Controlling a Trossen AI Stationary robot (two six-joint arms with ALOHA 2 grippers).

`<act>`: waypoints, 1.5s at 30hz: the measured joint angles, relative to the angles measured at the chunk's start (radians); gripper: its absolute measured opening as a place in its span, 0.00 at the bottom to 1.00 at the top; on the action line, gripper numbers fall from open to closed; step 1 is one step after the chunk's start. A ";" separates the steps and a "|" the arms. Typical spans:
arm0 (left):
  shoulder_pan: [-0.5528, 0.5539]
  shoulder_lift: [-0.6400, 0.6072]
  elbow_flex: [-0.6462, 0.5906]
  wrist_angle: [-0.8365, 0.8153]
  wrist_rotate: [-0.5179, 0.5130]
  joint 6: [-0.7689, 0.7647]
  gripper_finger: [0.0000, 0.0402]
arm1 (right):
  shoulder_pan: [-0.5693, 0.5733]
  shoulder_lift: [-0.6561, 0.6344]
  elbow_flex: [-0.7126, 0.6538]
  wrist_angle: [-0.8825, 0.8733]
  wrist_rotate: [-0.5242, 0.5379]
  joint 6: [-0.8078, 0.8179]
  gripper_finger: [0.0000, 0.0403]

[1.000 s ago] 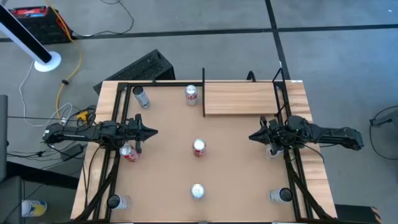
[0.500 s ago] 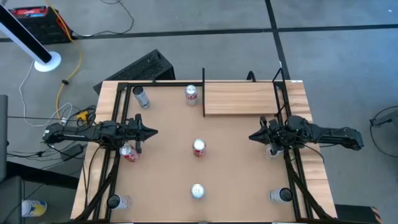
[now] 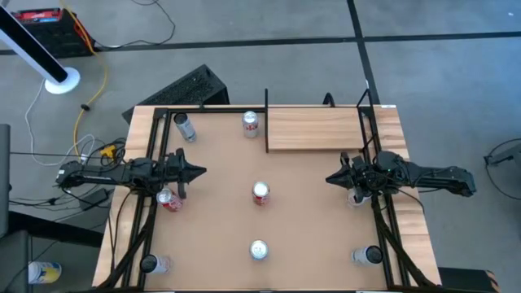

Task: Place canned beverage on shelf
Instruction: Put the right red soda can on the shelf

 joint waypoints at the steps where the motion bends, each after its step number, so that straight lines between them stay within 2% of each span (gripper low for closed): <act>1: 0.000 0.000 0.000 0.004 0.000 -0.017 0.00 | 0.000 0.000 0.000 0.000 0.000 0.000 0.13; 6: 0.000 0.000 0.000 0.035 -0.043 -0.061 0.00 | 0.000 0.000 0.000 0.010 0.002 -0.001 0.13; 9: 0.000 0.000 0.000 0.093 -0.070 -0.025 0.00 | -0.001 0.001 -0.006 0.080 0.039 -0.040 0.13; 14: 0.000 0.000 0.000 0.251 -0.075 0.194 0.00 | -0.002 0.000 0.035 0.232 0.071 -0.189 0.13; 20: 0.017 0.038 0.000 0.383 -0.099 0.394 0.00 | -0.003 0.030 0.137 0.244 0.200 -0.296 0.13; 22: 0.040 0.076 0.000 0.412 -0.110 0.416 0.00 | -0.003 0.070 0.172 0.241 0.223 -0.335 0.13; 29: 0.158 0.282 0.011 0.507 -0.114 0.369 0.00 | -0.040 0.313 0.326 0.198 0.255 -0.380 0.13; 36: 0.214 0.496 0.065 0.565 -0.020 0.422 0.02 | -0.059 0.633 0.483 0.189 0.214 -0.380 0.14; 40: 0.215 0.574 0.096 0.567 -0.014 0.465 0.07 | -0.034 0.822 0.592 0.192 0.155 -0.380 0.20; 45: 0.214 0.628 0.104 0.609 -0.014 0.478 0.18 | 0.009 1.037 0.725 0.186 0.105 -0.396 0.36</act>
